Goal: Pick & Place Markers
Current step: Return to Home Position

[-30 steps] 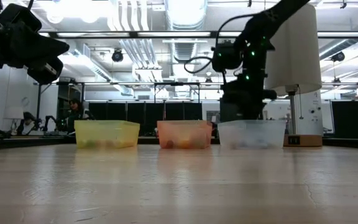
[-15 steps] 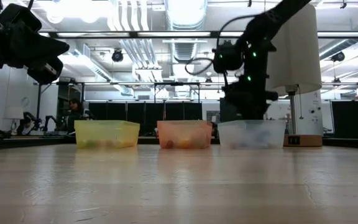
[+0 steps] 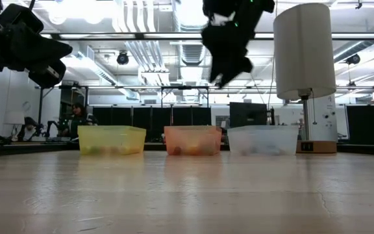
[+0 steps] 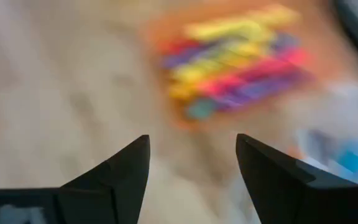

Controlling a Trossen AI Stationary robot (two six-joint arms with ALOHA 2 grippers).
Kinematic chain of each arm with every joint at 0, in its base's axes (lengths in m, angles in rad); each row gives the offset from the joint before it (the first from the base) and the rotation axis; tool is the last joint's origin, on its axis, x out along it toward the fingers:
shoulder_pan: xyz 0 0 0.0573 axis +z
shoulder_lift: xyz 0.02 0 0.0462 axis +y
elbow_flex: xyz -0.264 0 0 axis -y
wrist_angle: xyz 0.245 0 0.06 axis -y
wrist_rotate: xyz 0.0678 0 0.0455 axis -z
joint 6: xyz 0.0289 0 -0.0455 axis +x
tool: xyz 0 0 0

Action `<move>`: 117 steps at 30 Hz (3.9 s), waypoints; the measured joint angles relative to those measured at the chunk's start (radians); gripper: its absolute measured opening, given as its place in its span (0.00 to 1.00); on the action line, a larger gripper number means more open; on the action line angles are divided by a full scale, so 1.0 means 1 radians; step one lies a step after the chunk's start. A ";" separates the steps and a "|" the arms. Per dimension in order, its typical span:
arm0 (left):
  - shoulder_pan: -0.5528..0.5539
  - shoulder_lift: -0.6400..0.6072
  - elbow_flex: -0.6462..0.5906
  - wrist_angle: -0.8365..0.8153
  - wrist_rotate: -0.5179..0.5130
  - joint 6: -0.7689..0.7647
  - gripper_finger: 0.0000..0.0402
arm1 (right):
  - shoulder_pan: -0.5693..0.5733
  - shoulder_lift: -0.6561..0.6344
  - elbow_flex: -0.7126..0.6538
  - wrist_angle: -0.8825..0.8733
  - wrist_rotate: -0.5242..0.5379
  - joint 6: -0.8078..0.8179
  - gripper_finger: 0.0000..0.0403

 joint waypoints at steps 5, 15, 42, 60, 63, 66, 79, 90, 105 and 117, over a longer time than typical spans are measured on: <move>0.000 0.000 0.000 0.000 0.000 0.000 0.02 | 0.179 0.000 -0.084 0.250 -0.038 -0.007 0.49; 0.000 0.000 0.000 0.000 0.000 0.000 0.02 | 0.377 -0.004 -0.338 0.644 -0.039 0.002 0.05; 0.000 0.000 0.000 0.000 0.000 0.000 0.02 | 0.375 -1.204 -1.220 1.117 -0.010 -0.233 0.02; 0.000 0.000 0.000 0.000 0.000 0.000 0.02 | 0.375 -1.318 -1.438 1.115 -0.007 -0.260 0.02; 0.000 0.000 0.000 0.000 0.000 0.000 0.02 | 0.375 -1.318 -1.478 1.113 -0.007 -0.261 0.02; 0.000 0.000 0.000 0.000 0.000 0.000 0.02 | 0.375 -1.317 -1.482 1.046 -0.007 -0.258 0.02; 0.000 0.000 0.000 0.000 0.000 0.000 0.02 | 0.375 -1.317 -1.482 0.931 -0.007 -0.259 0.02; 0.000 0.000 0.000 0.000 0.000 0.000 0.02 | 0.375 -1.317 -1.482 0.931 -0.007 -0.260 0.02; 0.000 0.000 0.000 0.000 0.000 0.000 0.02 | 0.375 -1.317 -1.482 0.932 -0.007 -0.261 0.02; 0.000 0.000 0.000 0.000 0.000 0.000 0.02 | 0.375 -1.317 -1.482 0.932 -0.007 -0.259 0.02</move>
